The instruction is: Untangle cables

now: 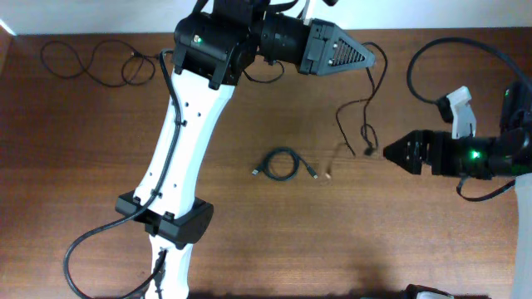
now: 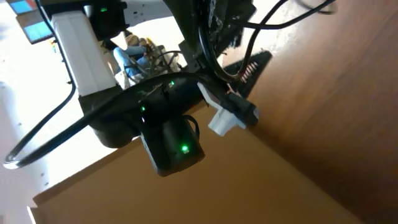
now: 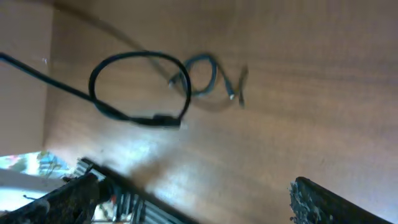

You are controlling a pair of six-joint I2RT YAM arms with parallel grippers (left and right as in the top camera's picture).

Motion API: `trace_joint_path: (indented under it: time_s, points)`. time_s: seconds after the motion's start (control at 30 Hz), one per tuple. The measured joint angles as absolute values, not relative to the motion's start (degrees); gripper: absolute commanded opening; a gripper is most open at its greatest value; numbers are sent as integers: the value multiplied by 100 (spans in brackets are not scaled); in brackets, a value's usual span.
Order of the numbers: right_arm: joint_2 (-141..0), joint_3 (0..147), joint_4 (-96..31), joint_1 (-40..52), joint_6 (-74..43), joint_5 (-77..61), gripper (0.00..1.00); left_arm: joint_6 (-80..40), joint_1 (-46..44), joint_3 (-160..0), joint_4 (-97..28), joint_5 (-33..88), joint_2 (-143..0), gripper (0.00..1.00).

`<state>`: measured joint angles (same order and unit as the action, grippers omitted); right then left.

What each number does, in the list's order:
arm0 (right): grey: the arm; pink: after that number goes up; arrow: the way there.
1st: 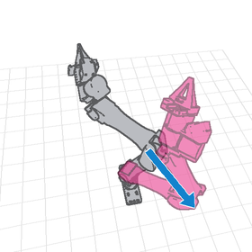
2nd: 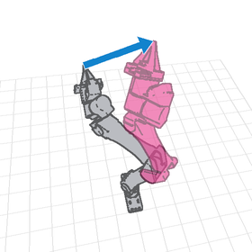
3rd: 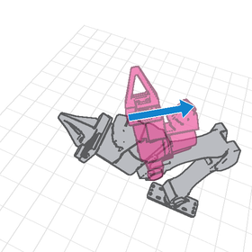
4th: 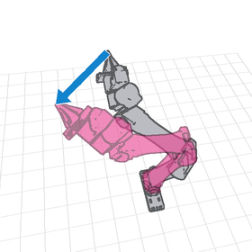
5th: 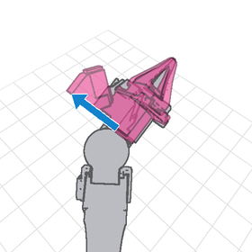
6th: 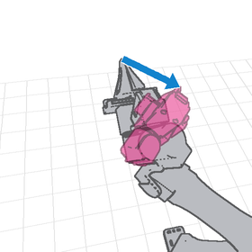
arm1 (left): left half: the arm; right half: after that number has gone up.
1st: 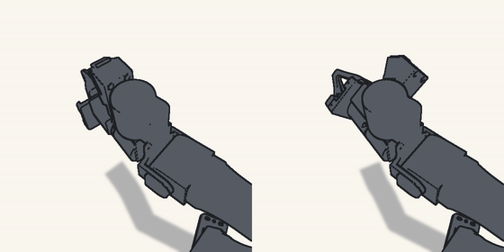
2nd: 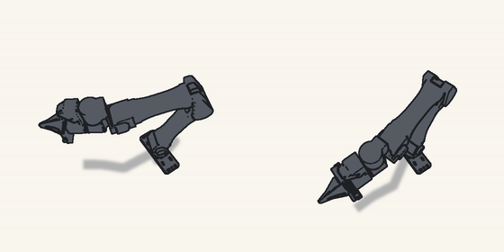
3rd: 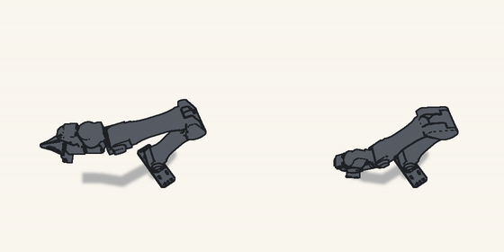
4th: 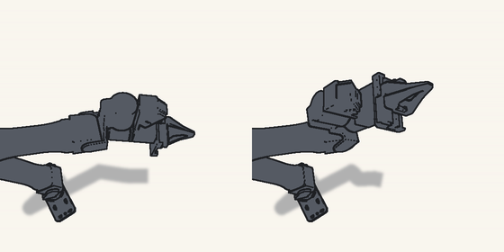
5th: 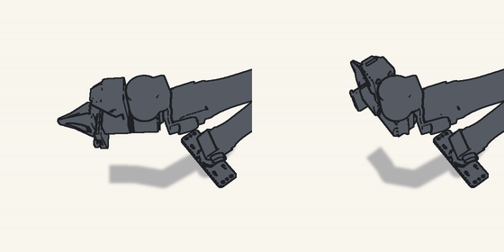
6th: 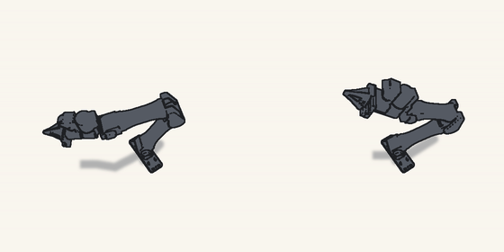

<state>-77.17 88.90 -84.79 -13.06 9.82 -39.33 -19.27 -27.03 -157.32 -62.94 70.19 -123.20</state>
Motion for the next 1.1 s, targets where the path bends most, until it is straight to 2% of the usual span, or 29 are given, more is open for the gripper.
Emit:
trace_joint_path:
  time_s: [0.27, 0.77, 1.1]
  points:
    - [-7808, 8890, -8049, -1306, 744, -3931, 98, -2067, -2738, -15732, -6292, 7024, -12320, 0]
    - [-9063, 8890, -7959, -1177, 650, -3929, 98, -2067, -2832, -15732, -6274, 7142, -12320, 0]
    - [-9115, 8890, -7878, -1041, 644, -3933, 99, -2053, -2853, -15732, -6276, 7175, -12320, 0]
